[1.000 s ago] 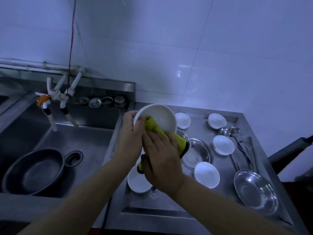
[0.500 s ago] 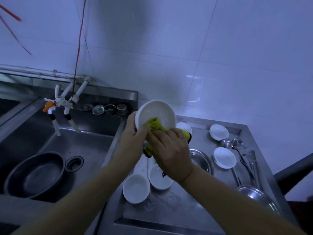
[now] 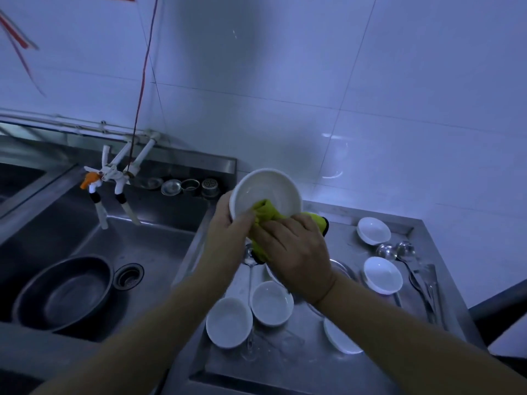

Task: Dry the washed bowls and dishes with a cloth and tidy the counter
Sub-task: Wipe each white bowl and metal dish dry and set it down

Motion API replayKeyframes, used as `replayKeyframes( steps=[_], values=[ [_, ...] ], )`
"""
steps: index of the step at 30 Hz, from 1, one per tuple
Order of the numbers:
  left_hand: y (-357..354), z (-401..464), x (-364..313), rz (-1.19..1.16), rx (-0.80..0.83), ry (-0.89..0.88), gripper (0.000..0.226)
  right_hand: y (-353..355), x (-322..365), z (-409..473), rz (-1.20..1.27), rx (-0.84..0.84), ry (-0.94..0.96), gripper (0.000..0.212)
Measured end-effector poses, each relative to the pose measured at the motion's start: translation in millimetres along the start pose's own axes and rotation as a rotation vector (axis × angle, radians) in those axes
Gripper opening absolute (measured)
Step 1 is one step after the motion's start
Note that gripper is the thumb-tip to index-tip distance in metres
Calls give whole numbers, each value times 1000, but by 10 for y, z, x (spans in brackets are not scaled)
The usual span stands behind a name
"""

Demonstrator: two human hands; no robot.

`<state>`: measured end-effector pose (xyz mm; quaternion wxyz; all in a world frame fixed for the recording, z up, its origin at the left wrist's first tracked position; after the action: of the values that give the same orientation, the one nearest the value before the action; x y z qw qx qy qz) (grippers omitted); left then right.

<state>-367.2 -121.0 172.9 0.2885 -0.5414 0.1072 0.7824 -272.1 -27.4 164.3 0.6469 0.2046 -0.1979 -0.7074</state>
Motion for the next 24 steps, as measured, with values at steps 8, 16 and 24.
replayKeyframes(
  steps=[8,16,24],
  values=[
    [128,108,-229,224,272,-76,35,111,-104,-76,30,23,295,12],
    [127,202,-284,241,277,-10,38,153,-180,70,-13,31,231,12],
    [30,26,-231,99,87,-170,31,122,45,-35,9,-53,116,18]
  ],
)
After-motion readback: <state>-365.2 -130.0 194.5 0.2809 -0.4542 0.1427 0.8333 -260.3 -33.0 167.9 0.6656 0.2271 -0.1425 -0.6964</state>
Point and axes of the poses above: each hand's wrist, its own z-axis towards the middle knuckle, its own y-axis out of the back of the hand, x = y × z, the point moved 2 cm from there along z, towards the middle knuckle, and after that the axes turned 14 degrees about -y, right-handed, at the moved point
